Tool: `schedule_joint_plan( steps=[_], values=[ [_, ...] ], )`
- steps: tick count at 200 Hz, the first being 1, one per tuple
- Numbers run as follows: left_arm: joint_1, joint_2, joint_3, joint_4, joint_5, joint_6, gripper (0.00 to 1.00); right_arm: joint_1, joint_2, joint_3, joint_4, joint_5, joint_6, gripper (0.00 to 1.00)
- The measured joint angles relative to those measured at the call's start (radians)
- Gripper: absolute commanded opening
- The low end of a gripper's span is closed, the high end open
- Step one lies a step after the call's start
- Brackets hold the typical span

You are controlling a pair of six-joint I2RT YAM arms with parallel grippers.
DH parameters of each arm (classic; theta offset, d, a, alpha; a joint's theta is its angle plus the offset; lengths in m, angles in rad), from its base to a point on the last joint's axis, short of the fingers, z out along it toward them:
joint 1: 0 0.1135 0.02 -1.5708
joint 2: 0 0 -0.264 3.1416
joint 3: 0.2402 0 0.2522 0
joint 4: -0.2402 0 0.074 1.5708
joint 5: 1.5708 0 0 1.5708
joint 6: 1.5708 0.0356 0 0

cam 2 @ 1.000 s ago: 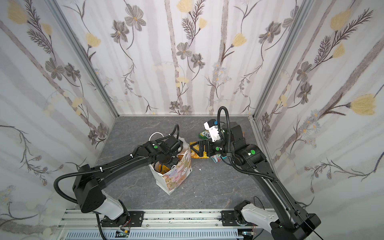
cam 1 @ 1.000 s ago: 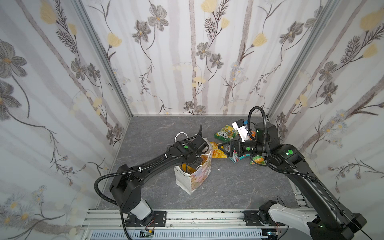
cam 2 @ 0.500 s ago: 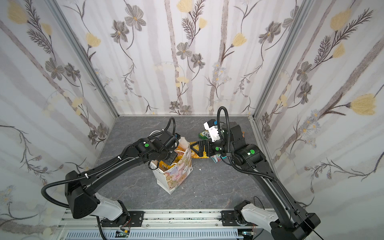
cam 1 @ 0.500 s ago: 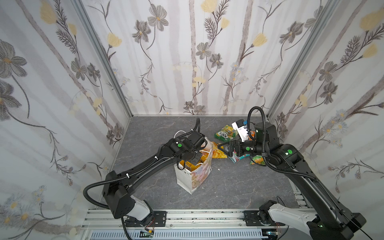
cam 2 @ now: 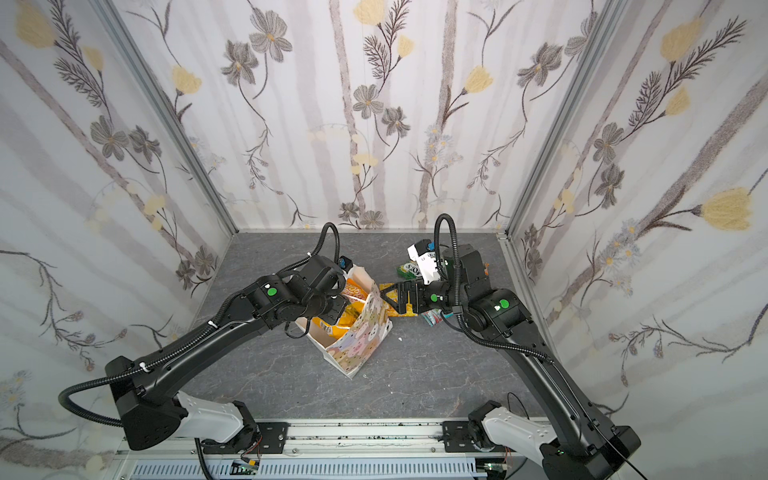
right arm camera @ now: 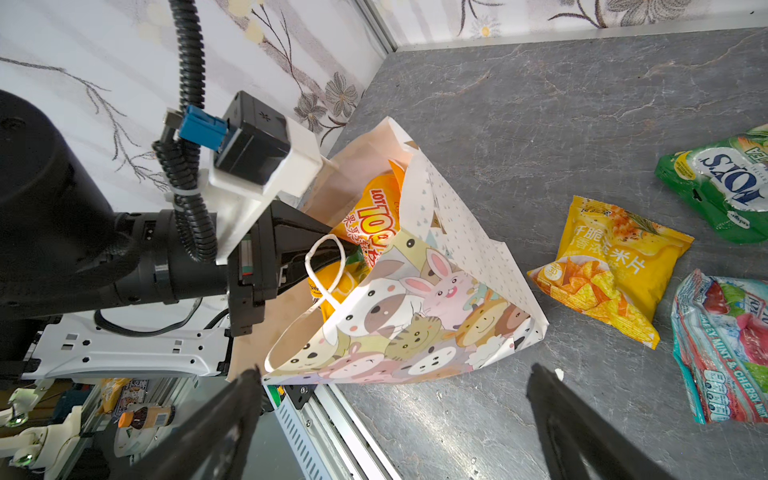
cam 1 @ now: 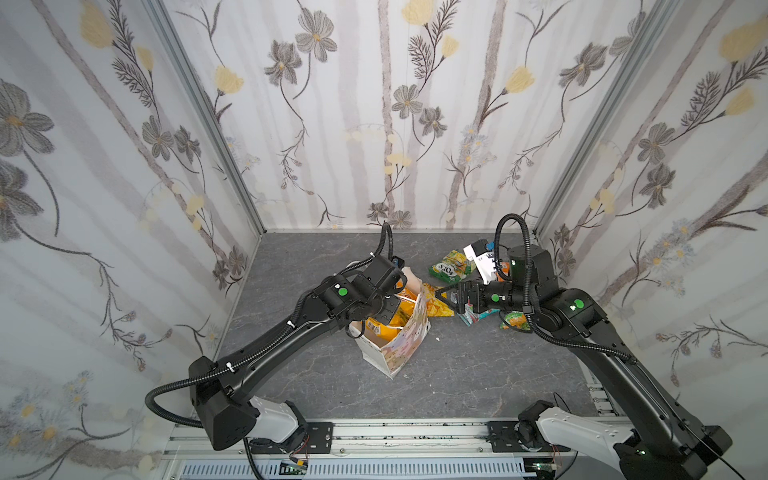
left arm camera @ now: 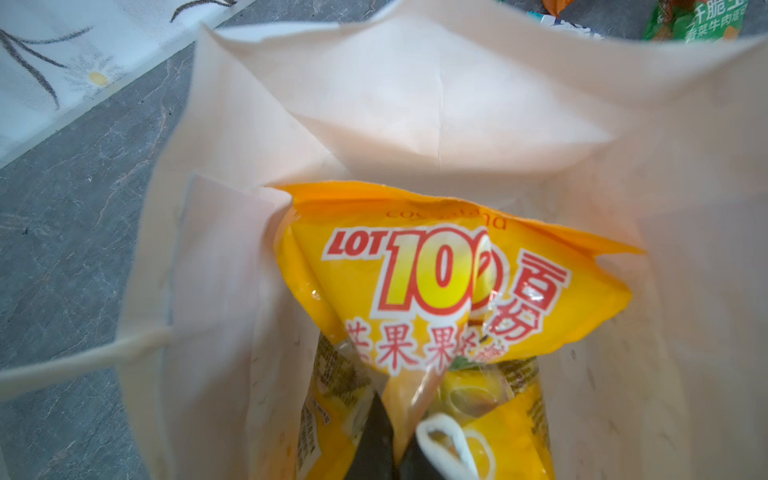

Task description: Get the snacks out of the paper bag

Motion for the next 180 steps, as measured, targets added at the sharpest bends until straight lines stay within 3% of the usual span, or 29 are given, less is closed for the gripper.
schedule_joint_plan(
  steps=[53,85,180],
  values=[
    [0.002,0.009,0.0,0.0,0.014,0.0,0.0,0.02,0.006,-0.087,0.101,0.035,0.1,0.99],
    [0.002,0.008,0.0,0.0,0.033,0.001,0.0,0.06,0.1,-0.079,0.179,0.082,0.174,0.99],
    [0.005,-0.029,0.016,-0.019,0.056,0.001,0.0,0.075,0.245,-0.043,0.184,0.193,0.167,0.99]
  ],
)
